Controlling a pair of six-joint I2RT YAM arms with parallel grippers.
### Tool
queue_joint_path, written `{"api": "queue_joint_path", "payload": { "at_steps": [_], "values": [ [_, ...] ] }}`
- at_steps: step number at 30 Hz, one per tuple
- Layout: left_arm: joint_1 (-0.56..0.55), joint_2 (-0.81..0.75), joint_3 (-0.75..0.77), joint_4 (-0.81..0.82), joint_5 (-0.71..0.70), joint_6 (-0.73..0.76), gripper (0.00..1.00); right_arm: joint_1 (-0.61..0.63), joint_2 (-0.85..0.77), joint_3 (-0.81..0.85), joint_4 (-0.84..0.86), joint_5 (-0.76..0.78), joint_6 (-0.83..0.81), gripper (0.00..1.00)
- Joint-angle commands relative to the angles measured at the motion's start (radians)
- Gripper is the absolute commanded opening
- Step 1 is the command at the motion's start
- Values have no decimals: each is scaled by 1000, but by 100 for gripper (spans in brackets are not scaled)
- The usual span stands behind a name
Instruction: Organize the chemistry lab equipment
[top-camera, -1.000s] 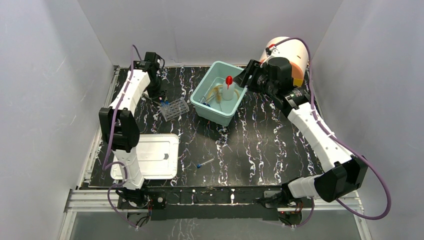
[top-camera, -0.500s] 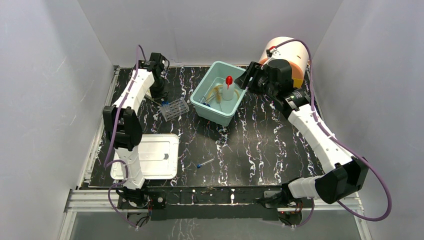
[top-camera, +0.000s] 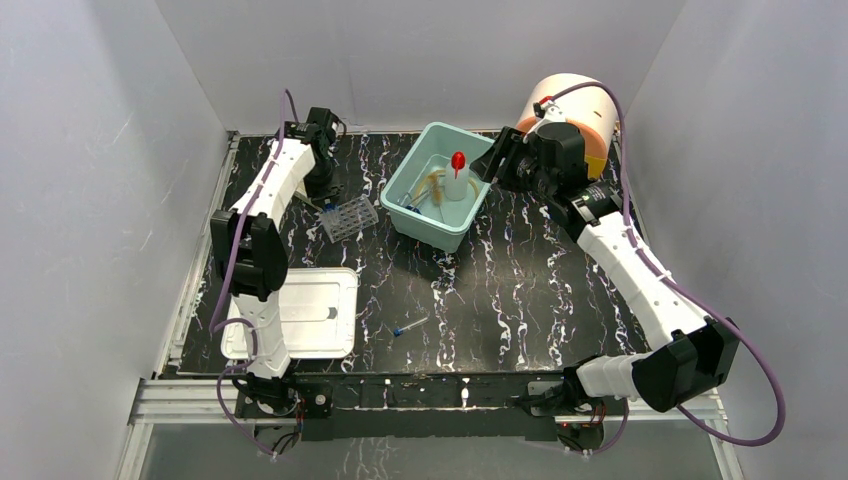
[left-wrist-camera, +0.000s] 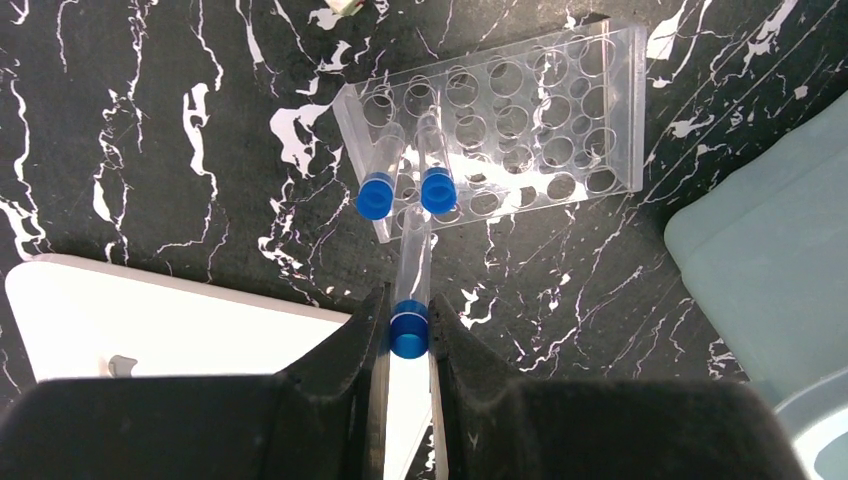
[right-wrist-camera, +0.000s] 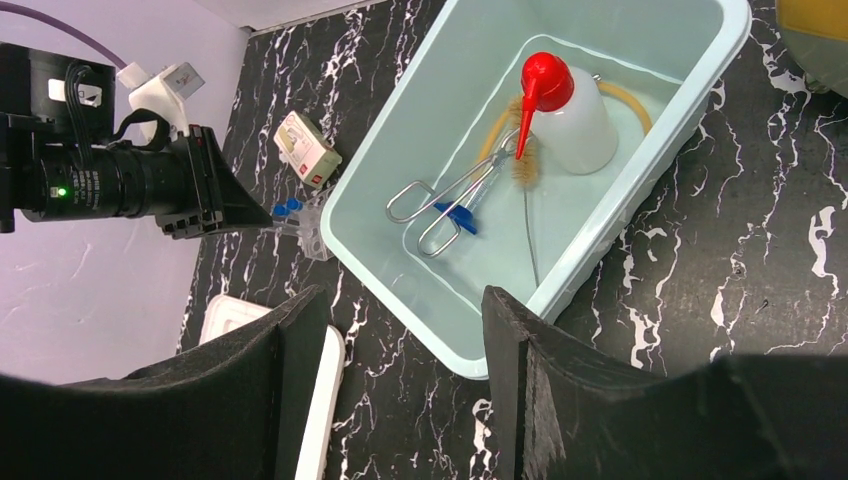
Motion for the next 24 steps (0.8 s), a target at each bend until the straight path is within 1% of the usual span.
{"api": "queue_joint_path", "payload": {
  "at_steps": [1, 10, 24],
  "values": [
    [-10, -8, 12, -31, -56, -1, 6, 0, -36, 3, 54, 19, -4, 66],
    [-11, -16, -41, 4, -55, -7, 6, 0, -42, -2, 51, 18, 2, 66],
    [-11, 4, -76, 52, -58, -8, 6, 0, -35, 2, 51, 5, 18, 66]
  ]
}}
